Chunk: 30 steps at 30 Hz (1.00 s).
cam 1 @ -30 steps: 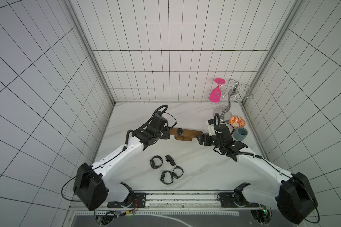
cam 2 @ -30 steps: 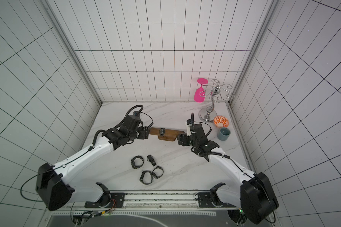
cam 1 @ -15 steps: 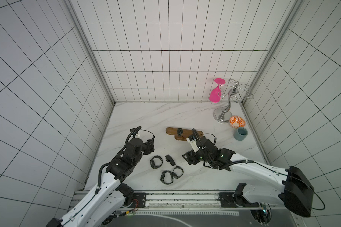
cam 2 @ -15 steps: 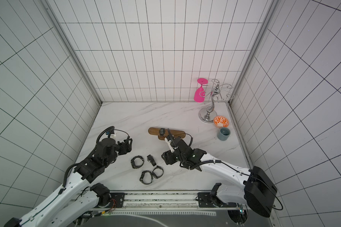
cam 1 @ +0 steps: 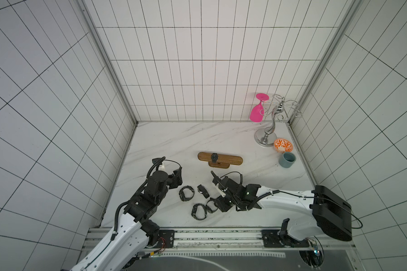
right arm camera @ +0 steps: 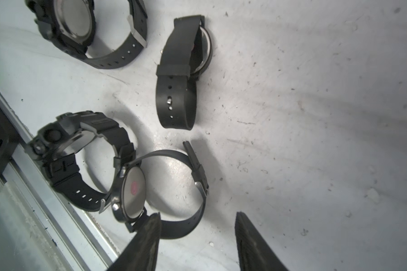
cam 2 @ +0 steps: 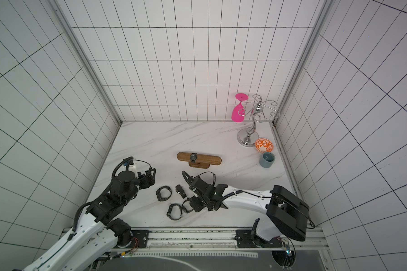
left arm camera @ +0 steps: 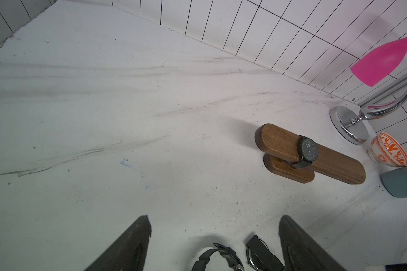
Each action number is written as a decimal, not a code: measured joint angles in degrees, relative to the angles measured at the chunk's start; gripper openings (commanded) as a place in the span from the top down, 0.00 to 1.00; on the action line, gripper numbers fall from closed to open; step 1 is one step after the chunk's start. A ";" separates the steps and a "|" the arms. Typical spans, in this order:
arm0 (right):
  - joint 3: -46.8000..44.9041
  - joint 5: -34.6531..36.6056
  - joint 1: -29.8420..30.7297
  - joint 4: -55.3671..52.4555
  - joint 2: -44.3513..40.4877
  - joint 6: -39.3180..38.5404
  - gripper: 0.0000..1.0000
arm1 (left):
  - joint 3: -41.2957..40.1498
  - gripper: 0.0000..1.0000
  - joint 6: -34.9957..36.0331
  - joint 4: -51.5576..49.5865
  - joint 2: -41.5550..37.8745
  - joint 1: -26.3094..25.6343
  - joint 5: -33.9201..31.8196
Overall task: Place watch on stand
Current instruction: Pick up the watch at the center of the board.
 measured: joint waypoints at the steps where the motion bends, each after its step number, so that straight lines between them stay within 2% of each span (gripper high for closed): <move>1: 0.00 0.00 0.02 -0.04 0.63 0.00 0.53 | -0.13 0.15 0.00 0.15 -0.02 0.04 0.00; 12: 0.87 0.00 0.74 -0.17 5.03 -0.02 0.71 | -0.76 0.15 0.04 1.31 -0.02 0.11 0.13; 22: 1.79 1.11 1.07 0.66 6.43 0.70 0.97 | -1.20 0.15 0.42 2.54 0.52 0.22 1.38; 25: 1.79 1.60 1.11 0.57 6.38 1.14 1.00 | -1.20 0.15 0.46 2.78 0.83 0.22 1.86; 30: 1.79 2.93 1.09 0.24 4.81 2.36 1.00 | -1.22 0.15 0.50 3.43 1.42 0.22 3.37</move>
